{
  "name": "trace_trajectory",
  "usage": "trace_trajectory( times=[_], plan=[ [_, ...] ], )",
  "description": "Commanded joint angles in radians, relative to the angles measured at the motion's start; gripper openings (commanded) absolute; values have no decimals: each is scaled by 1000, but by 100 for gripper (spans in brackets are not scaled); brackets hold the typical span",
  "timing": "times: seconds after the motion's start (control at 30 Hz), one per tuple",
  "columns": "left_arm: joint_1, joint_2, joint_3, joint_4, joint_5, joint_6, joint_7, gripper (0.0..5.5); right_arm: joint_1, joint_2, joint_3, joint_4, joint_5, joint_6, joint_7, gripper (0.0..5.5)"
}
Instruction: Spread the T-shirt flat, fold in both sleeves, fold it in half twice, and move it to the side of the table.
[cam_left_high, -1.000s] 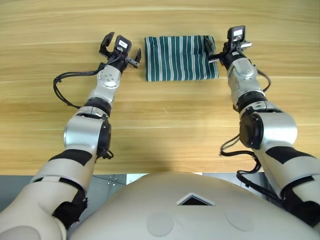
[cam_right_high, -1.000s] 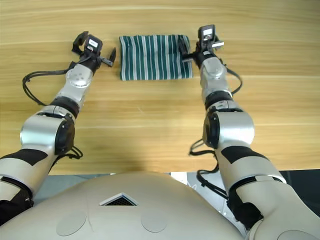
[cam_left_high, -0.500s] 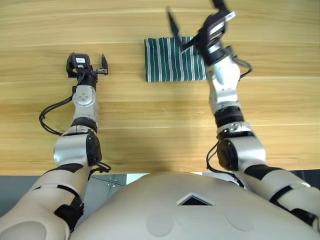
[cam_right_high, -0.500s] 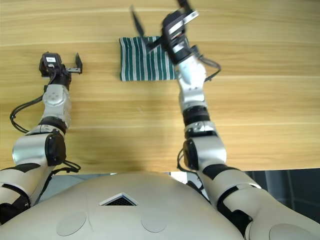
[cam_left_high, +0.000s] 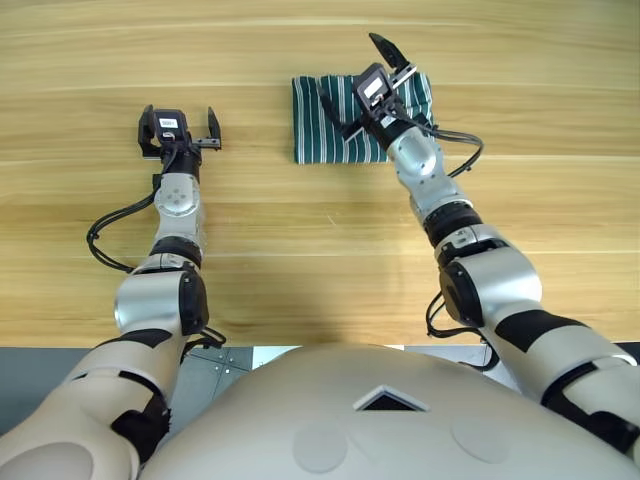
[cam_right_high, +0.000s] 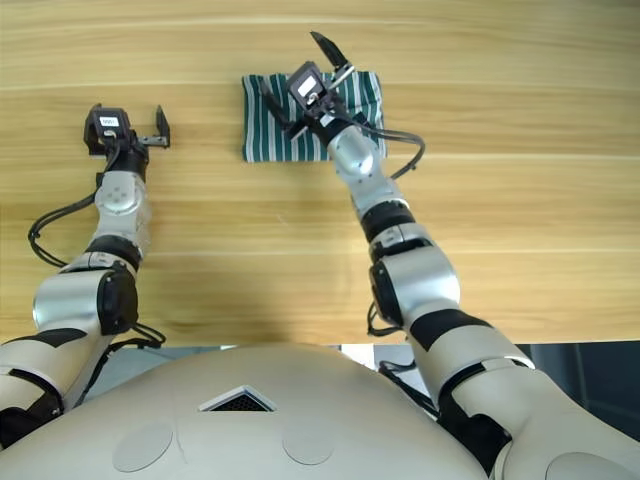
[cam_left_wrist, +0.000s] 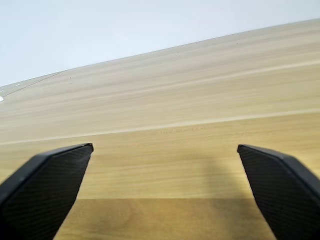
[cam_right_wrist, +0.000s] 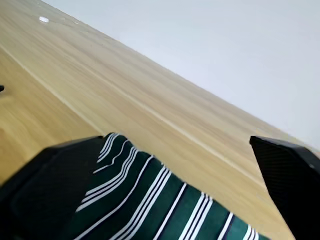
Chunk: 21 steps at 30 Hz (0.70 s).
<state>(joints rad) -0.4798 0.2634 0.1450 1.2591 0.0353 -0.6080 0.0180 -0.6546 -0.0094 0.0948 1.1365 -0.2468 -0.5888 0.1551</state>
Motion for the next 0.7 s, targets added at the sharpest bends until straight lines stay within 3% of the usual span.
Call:
trace_trajectory(
  times=[0.03,0.17,0.27,0.5,0.7],
  plan=[
    [74,-36,-2,60,8,72,-10,536,-43,-3,-34,35,63,23,44,540],
    [72,-36,-1,59,8,75,-9,536,-50,-12,-33,86,63,98,32,540],
    [72,-33,5,57,2,73,-13,536,-80,-7,-124,145,159,264,50,540],
    [37,-32,-4,54,26,69,1,536,-112,-109,-142,218,122,510,-138,540],
    [32,-15,10,58,14,72,6,536,-98,-258,-294,234,204,583,-339,540]
  ],
)
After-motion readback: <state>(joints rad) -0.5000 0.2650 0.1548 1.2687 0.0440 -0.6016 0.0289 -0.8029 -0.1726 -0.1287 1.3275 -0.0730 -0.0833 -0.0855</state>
